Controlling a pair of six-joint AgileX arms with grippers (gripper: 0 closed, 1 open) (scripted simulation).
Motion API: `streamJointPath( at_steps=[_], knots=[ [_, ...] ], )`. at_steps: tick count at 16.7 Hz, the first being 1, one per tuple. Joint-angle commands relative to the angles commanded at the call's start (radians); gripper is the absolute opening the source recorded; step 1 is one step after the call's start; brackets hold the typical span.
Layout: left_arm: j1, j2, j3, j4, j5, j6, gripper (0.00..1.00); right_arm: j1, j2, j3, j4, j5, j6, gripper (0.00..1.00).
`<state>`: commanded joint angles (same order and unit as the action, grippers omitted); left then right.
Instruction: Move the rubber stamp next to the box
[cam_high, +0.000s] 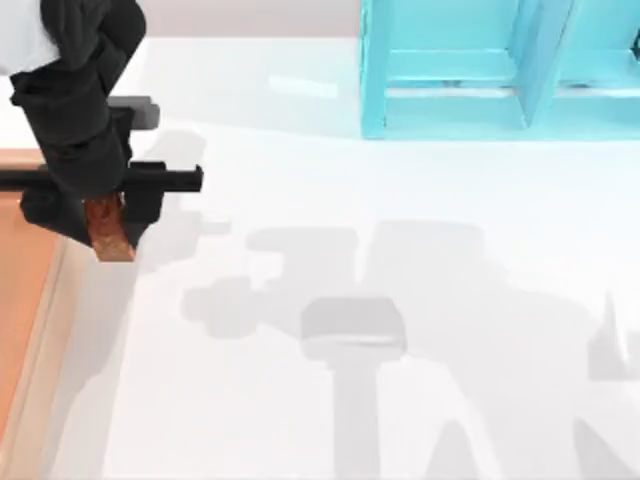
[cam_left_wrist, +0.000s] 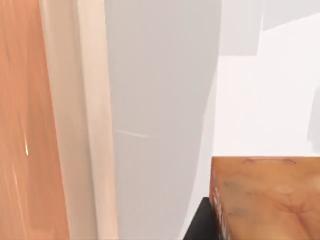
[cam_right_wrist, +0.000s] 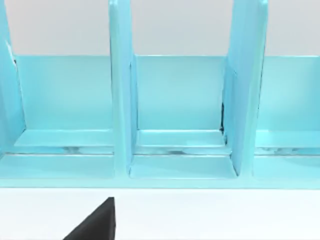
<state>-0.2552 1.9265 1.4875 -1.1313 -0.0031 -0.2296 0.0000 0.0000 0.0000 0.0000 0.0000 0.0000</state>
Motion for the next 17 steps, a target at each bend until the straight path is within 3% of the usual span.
streamJointPath(
  at_steps=[2, 15, 17],
  knots=[
    [0.000, 0.000, 0.000, 0.000, 0.000, 0.000, 0.00, 0.000, 0.000, 0.000, 0.000, 0.000, 0.000, 1.00],
    [0.000, 0.000, 0.000, 0.000, 0.000, 0.000, 0.98, 0.000, 0.000, 0.000, 0.000, 0.000, 0.000, 1.00],
    [0.000, 0.000, 0.000, 0.000, 0.000, 0.000, 1.00, 0.000, 0.000, 0.000, 0.000, 0.000, 0.000, 1.00]
  ],
)
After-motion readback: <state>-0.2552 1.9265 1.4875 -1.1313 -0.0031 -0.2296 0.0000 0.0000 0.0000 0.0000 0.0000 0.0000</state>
